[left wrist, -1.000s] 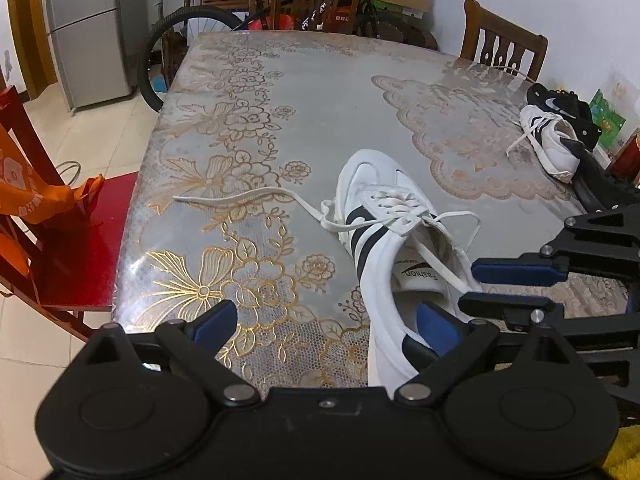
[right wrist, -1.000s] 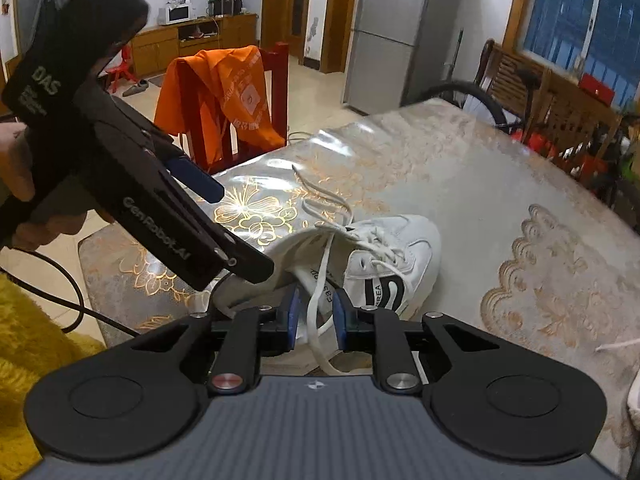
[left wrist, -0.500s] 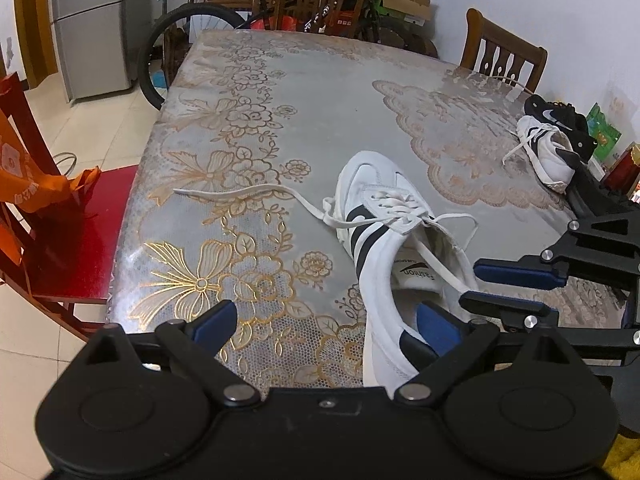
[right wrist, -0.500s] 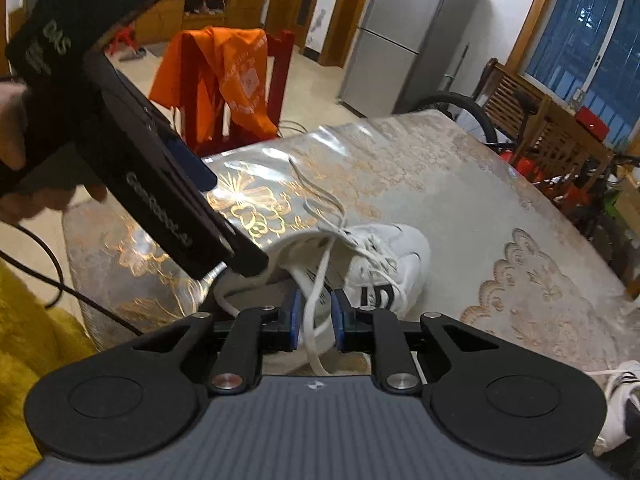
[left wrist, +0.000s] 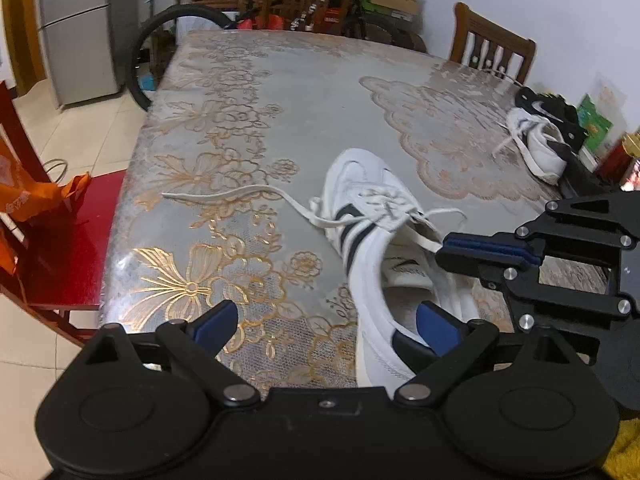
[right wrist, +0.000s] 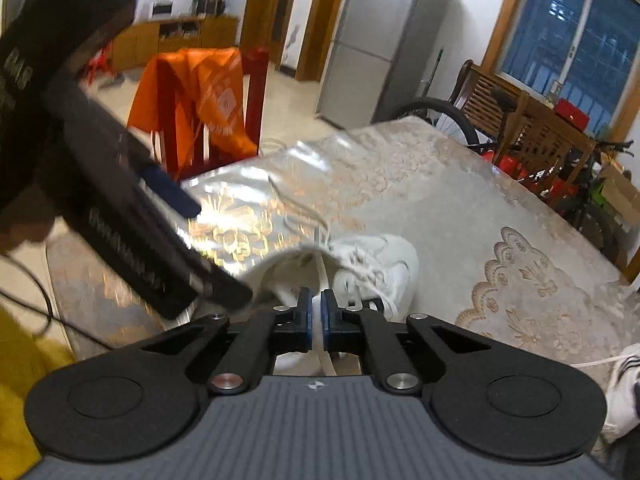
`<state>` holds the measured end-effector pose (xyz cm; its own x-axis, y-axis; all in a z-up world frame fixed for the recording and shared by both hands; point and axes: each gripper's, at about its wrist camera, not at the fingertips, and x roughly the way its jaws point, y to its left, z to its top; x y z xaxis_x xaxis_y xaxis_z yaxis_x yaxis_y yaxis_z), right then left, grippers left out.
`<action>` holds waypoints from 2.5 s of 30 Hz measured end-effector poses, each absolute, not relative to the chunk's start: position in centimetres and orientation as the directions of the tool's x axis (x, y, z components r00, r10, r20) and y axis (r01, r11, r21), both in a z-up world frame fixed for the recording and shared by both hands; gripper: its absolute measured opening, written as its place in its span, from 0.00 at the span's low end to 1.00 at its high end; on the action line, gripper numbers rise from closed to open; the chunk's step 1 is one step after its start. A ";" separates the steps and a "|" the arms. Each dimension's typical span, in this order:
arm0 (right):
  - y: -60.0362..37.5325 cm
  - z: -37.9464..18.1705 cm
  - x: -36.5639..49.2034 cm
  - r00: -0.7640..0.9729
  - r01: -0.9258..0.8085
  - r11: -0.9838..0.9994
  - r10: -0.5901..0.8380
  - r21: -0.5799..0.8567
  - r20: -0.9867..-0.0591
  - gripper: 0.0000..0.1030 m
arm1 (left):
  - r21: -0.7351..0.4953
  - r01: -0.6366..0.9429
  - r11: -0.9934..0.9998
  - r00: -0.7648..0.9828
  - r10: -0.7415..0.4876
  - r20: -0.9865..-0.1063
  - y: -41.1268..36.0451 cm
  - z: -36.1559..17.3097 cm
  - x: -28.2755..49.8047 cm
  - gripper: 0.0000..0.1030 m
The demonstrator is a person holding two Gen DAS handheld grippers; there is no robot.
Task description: Lace up shoes with both hands
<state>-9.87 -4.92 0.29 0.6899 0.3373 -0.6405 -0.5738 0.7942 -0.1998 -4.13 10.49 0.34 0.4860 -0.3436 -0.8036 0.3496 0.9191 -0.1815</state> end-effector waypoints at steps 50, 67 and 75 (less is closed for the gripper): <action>-3.2 0.4 -7.8 0.532 -0.637 0.753 0.272 -0.167 -0.802 0.00 | -0.163 0.354 0.921 0.564 -0.349 -0.748 12.2 1.6 -5.7 0.93; -6.1 -2.5 -13.0 0.798 -0.501 0.850 0.379 -0.165 -0.469 0.01 | -0.128 0.398 0.909 0.532 -0.342 -0.775 10.4 0.4 -1.1 0.94; -5.1 -2.6 -12.3 0.806 -0.508 0.830 0.363 -0.231 -0.469 0.00 | -0.305 0.248 0.920 0.487 -0.390 -0.782 12.9 -0.7 0.0 0.95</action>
